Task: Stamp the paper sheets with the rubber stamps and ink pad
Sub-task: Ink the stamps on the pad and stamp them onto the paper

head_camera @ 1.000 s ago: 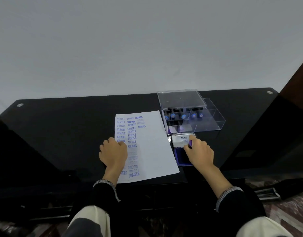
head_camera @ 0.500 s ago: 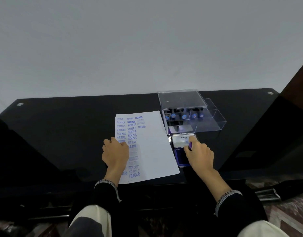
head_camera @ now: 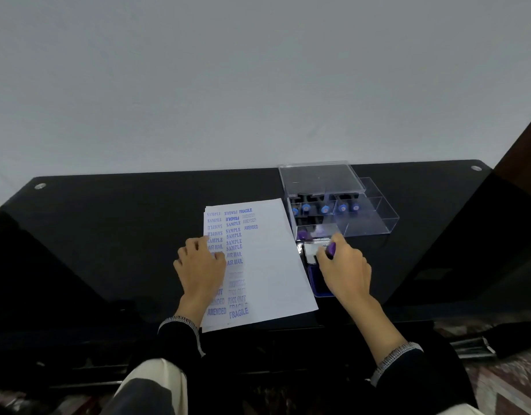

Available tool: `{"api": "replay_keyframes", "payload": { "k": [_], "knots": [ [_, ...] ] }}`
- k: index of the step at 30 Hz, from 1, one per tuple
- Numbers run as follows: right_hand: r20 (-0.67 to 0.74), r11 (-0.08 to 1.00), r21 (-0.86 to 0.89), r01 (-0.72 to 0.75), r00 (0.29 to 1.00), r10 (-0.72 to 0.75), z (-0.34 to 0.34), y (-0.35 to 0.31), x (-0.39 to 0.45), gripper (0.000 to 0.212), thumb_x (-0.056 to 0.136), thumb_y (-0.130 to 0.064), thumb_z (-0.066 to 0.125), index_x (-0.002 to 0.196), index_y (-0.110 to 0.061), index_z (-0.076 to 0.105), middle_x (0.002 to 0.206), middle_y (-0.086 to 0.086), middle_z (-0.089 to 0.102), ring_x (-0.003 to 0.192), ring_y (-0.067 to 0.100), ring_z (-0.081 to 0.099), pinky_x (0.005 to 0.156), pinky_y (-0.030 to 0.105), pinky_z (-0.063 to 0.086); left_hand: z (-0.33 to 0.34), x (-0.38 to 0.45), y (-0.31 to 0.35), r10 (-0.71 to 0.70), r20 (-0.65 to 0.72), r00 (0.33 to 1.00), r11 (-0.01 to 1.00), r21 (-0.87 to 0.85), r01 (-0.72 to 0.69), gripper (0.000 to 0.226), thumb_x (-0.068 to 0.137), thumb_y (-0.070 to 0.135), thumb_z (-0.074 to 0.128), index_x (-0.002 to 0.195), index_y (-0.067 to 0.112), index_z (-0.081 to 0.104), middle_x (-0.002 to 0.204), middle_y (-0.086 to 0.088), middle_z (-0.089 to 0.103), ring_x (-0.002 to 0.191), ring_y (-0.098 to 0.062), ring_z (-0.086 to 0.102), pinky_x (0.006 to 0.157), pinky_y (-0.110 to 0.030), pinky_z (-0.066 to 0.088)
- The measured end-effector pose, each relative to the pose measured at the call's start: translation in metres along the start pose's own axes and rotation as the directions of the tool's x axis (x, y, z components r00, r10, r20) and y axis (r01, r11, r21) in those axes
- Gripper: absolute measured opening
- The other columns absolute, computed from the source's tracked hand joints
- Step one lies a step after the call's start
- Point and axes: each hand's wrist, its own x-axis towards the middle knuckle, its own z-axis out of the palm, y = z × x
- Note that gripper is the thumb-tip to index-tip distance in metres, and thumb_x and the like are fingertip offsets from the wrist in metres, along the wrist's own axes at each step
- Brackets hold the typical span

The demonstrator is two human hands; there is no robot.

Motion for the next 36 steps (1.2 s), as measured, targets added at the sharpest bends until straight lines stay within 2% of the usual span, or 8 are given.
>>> {"api": "replay_keyframes", "payload": {
  "k": [2,4,7,10,14,17,20,36],
  "knots": [
    [0.056,0.958,0.286,-0.007,0.998,-0.009,0.004,-0.018,0.000,0.024,0.092,-0.025,0.057,0.080,-0.011,0.043,0.064,-0.003,0.050,0.058,0.015,0.049,0.052,0.029,0.038,0.001,0.005,-0.007,0.147,0.033,0.989,0.985,-0.096,-0.143,0.040,0.093,0.023,0.055,0.132,0.016,0.051,0.137,-0.002,0.046,0.127,-0.021,0.040,0.108,-0.040,0.030],
    [0.189,0.850,0.519,-0.090,0.982,-0.011,0.011,-0.036,0.002,0.021,0.093,-0.020,0.056,0.082,-0.010,0.041,0.068,-0.003,0.046,0.059,0.012,0.042,0.053,0.024,0.037,0.002,0.008,-0.014,0.274,0.092,0.957,0.957,-0.123,-0.262,0.041,0.095,0.024,0.055,0.135,0.017,0.051,0.147,0.000,0.041,0.137,-0.018,0.033,0.115,-0.037,0.025],
    [0.324,0.795,0.593,-0.127,0.942,-0.091,0.027,-0.056,0.012,0.011,0.098,-0.019,0.046,0.093,-0.012,0.039,0.078,0.002,0.044,0.063,0.011,0.040,0.049,0.014,0.034,0.005,0.008,-0.023,0.355,0.207,0.912,0.935,-0.086,-0.344,0.048,0.098,0.038,0.045,0.143,0.023,0.044,0.155,0.004,0.032,0.146,-0.014,0.021,0.120,-0.033,0.012],
    [0.316,0.829,0.558,-0.041,0.934,-0.167,0.043,-0.070,0.031,0.019,0.099,-0.027,0.047,0.099,-0.010,0.038,0.083,0.005,0.053,0.065,0.010,0.047,0.051,0.014,0.037,0.007,0.006,-0.024,0.354,0.225,0.908,0.935,-0.062,-0.349,0.049,0.099,0.042,0.040,0.146,0.027,0.038,0.157,0.008,0.029,0.147,-0.009,0.018,0.120,-0.030,0.006],
    [0.267,0.858,0.509,0.070,0.935,-0.235,0.060,-0.081,0.061,0.023,0.095,-0.035,0.055,0.096,-0.012,0.050,0.076,0.002,0.057,0.065,0.012,0.053,0.063,0.024,0.044,0.006,0.007,-0.022,0.352,0.212,0.911,0.936,-0.054,-0.349,0.046,0.099,0.043,0.040,0.144,0.035,0.036,0.156,0.010,0.028,0.146,-0.008,0.017,0.118,-0.028,0.004],
    [0.254,0.887,0.440,0.140,0.928,-0.273,0.071,-0.089,0.076,0.024,0.094,-0.037,0.057,0.094,-0.014,0.054,0.071,-0.004,0.054,0.063,0.009,0.048,0.057,0.013,0.039,0.007,0.009,-0.023,0.343,0.211,0.915,0.939,-0.057,-0.338,0.044,0.099,0.044,0.040,0.142,0.040,0.038,0.154,0.012,0.029,0.143,-0.009,0.020,0.118,-0.031,0.007],
    [0.250,0.903,0.381,0.198,0.918,-0.306,0.080,-0.093,0.084,0.021,0.095,-0.037,0.056,0.096,-0.016,0.054,0.070,-0.007,0.051,0.062,0.007,0.047,0.053,0.013,0.037,0.010,0.010,-0.023,0.330,0.208,0.921,0.944,-0.070,-0.322,0.044,0.097,0.045,0.040,0.141,0.042,0.039,0.152,0.013,0.031,0.141,-0.009,0.022,0.118,-0.033,0.009],
    [0.221,0.923,0.288,0.253,0.921,-0.322,0.108,-0.084,0.083,0.030,0.095,-0.038,0.055,0.107,-0.011,0.054,0.076,-0.004,0.052,0.060,0.004,0.044,0.054,0.013,0.031,0.012,0.009,-0.022,0.302,0.191,0.934,0.953,-0.077,-0.292,0.043,0.096,0.046,0.044,0.139,0.043,0.042,0.151,0.014,0.033,0.140,-0.008,0.024,0.117,-0.032,0.010]
  ]
}}
